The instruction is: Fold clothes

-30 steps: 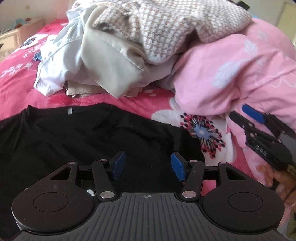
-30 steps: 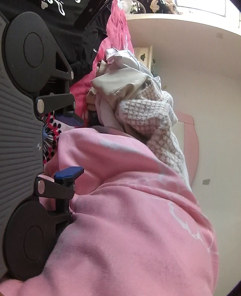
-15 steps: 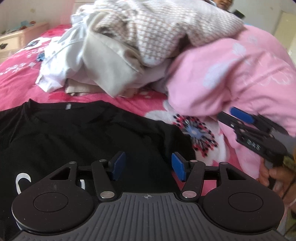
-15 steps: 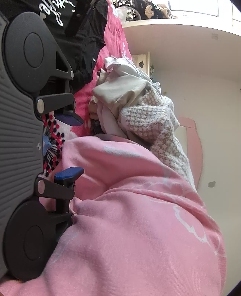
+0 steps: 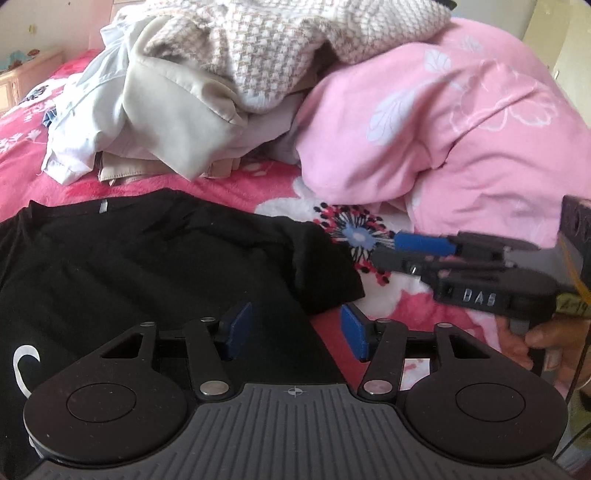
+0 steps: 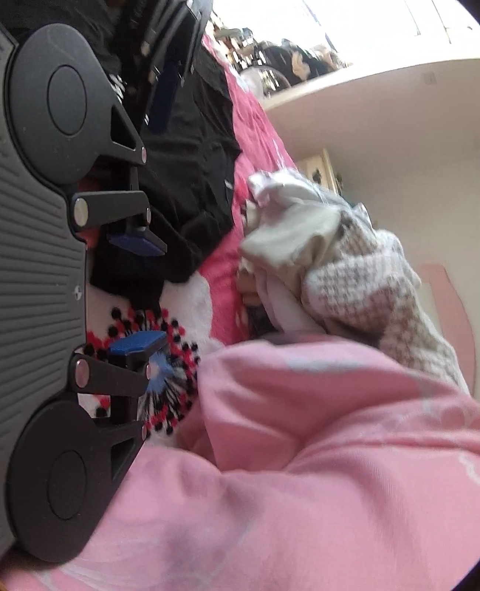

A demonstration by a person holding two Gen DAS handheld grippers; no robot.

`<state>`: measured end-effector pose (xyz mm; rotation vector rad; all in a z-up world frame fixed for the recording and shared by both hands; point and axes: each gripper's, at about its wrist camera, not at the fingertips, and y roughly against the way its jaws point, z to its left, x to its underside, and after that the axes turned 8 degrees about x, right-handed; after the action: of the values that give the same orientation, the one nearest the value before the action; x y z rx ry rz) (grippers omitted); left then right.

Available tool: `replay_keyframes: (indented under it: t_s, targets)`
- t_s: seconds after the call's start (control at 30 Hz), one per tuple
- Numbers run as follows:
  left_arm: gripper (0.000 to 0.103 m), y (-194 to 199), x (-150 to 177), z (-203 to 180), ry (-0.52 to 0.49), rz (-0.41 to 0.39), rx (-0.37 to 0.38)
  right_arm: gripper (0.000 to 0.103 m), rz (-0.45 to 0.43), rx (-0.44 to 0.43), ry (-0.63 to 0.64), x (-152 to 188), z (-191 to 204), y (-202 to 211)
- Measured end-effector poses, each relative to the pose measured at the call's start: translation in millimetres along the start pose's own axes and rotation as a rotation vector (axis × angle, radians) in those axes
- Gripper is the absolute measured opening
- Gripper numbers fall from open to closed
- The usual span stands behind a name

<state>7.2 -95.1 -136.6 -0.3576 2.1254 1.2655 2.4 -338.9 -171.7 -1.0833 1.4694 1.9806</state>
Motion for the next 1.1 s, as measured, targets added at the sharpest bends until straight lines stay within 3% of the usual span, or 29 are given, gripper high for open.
replay_keyframes:
  t_s: [0.1, 0.3, 0.33, 0.37, 0.43, 0.6, 0.77, 0.83, 0.9, 1.1]
  targets:
    - [0.051, 1, -1, -1, 0.005, 0.01, 0.04, 0.04, 0.036, -0.024, 0.017, 2, 5, -5]
    - [0.046, -3, 13, -10, -0.039, 0.009, 0.125, 0.038, 0.106, -0.028, 0.063, 10, 17, -23]
    - [0.046, -4, 17, -10, -0.029, 0.002, 0.135, 0.032, 0.118, -0.025, 0.073, 12, 20, -26]
    - [0.045, -6, 20, -9, -0.015, -0.002, 0.133, 0.016, 0.135, -0.024, 0.083, 13, 22, -30]
    - [0.043, -11, 27, -7, 0.009, 0.0, 0.112, 0.002, 0.15, -0.013, 0.096, 14, 24, -32]
    - [0.042, -4, 37, 6, 0.083, -0.041, 0.093, 0.001, 0.044, 0.004, 0.05, -7, 23, -12]
    - [0.043, 8, 38, 16, 0.124, -0.1, 0.08, 0.001, -0.01, -0.078, -0.133, -41, 12, -2]
    - [0.046, 9, 34, 13, 0.095, -0.12, 0.069, 0.001, 0.004, -0.107, -0.212, -50, 5, -7]
    - [0.056, 9, 27, 8, 0.057, -0.139, 0.057, 0.001, 0.015, -0.124, -0.285, -59, -2, -11]
    - [0.065, -11, 2, -7, -0.043, -0.182, 0.052, 0.001, 0.018, -0.186, -0.382, -79, -6, -21]
